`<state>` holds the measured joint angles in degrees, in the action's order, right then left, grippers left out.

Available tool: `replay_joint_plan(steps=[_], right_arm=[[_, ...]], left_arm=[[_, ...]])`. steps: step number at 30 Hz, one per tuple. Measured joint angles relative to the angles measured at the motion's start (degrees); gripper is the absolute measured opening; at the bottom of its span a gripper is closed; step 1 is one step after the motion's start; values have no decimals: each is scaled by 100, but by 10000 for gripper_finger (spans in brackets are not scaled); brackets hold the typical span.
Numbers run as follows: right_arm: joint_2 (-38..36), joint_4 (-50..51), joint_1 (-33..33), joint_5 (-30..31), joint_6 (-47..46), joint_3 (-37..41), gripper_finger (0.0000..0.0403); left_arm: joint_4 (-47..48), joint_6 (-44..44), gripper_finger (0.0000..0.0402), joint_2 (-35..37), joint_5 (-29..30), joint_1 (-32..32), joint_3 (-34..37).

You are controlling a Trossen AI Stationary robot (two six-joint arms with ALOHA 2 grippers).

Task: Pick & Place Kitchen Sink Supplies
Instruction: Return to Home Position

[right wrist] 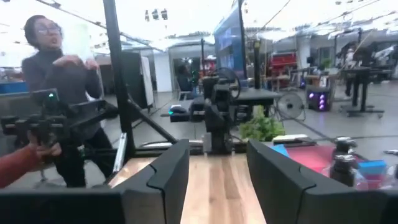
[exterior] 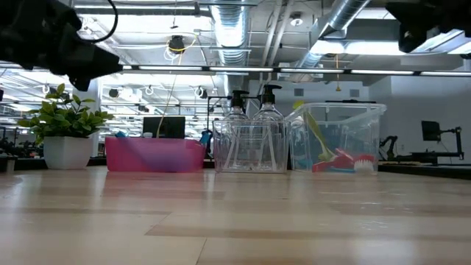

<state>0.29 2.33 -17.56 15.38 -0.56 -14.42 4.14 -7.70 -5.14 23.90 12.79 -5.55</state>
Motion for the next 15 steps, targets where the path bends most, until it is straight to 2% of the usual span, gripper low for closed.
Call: replay_joint_plan(steps=[7, 15], right_arm=[[71, 177, 0, -8, -109, 91, 155], [-10, 449, -4, -9, -206, 69, 156]], left_arm=[[-578, -7, 126, 65, -54, -2, 430], [-784, 11, 126, 28, -535, 1, 521]])
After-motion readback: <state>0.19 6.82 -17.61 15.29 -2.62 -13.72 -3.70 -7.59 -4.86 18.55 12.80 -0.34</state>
